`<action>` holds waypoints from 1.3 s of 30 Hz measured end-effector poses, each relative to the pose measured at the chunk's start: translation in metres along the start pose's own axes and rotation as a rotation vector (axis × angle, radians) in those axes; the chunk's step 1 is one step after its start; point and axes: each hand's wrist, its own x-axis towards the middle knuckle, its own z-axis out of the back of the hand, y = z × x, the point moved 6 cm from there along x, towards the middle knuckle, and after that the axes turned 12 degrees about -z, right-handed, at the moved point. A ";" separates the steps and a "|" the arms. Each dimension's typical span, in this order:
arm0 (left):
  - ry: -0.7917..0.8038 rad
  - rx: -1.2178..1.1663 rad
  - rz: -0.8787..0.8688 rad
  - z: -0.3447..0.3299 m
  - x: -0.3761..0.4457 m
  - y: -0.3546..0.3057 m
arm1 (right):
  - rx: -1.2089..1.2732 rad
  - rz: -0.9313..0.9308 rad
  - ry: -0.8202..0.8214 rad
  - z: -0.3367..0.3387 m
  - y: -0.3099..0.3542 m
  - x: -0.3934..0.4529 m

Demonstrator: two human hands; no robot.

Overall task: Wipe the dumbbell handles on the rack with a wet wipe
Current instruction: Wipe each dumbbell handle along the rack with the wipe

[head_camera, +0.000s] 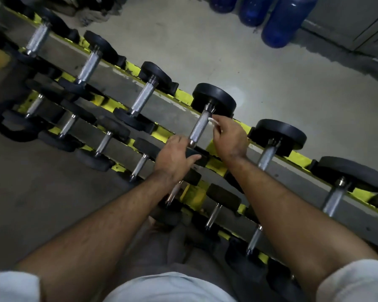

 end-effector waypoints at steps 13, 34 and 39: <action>0.026 -0.099 0.062 0.006 0.003 0.016 | -0.170 0.845 0.068 -0.052 0.002 0.028; -0.070 -0.119 0.035 0.003 0.001 0.015 | -0.231 0.813 0.024 -0.052 -0.015 0.037; -0.062 -0.134 0.036 0.005 0.001 0.017 | -0.331 0.867 0.160 -0.069 -0.023 0.008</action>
